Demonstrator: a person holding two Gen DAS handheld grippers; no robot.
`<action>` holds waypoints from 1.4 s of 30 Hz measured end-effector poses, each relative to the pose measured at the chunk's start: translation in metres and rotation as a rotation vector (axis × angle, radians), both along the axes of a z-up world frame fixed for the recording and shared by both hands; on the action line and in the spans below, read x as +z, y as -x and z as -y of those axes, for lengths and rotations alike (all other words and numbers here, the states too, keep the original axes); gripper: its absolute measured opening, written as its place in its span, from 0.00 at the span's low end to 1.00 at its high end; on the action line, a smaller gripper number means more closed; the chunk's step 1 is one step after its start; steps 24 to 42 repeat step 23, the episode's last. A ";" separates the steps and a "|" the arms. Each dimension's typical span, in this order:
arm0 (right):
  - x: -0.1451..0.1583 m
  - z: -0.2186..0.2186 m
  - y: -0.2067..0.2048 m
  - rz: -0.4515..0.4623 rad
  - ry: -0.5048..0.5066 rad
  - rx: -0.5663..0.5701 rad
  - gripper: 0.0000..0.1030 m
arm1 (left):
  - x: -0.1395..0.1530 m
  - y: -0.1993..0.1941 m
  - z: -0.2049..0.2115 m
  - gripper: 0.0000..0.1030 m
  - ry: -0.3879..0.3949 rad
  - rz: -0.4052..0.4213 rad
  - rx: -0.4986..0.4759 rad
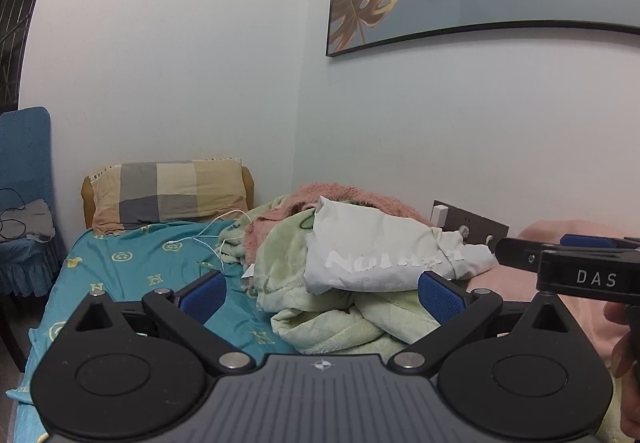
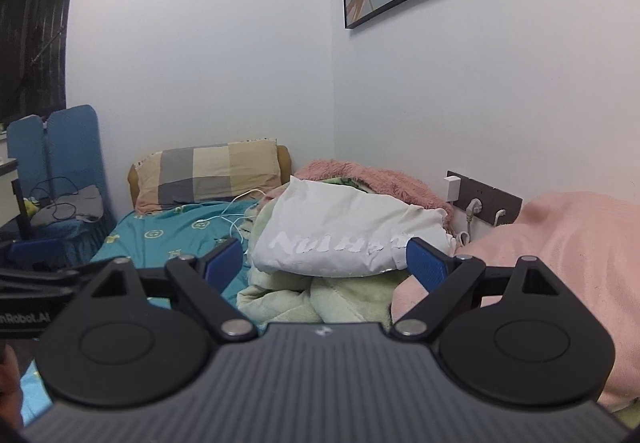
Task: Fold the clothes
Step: 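Open both grippers and pull them back from the placed T-shirt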
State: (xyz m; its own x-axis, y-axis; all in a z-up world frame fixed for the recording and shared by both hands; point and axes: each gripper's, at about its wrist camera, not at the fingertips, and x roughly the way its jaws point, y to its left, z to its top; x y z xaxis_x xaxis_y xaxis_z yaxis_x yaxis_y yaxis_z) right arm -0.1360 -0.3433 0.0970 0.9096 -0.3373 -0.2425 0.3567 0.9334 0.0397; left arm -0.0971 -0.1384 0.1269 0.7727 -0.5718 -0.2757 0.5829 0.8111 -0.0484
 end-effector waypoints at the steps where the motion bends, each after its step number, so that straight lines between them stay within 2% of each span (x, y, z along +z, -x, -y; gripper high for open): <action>1: 0.000 0.000 0.000 -0.001 0.003 -0.004 0.88 | 0.000 0.000 0.000 1.00 -0.001 0.001 0.000; 12: -0.001 -0.003 0.003 -0.009 -0.001 -0.010 0.88 | 0.006 0.007 -0.007 1.00 0.003 0.030 0.010; 42: -0.001 -0.005 0.007 -0.012 -0.008 -0.007 0.88 | 0.005 0.009 -0.010 1.00 0.001 0.032 0.017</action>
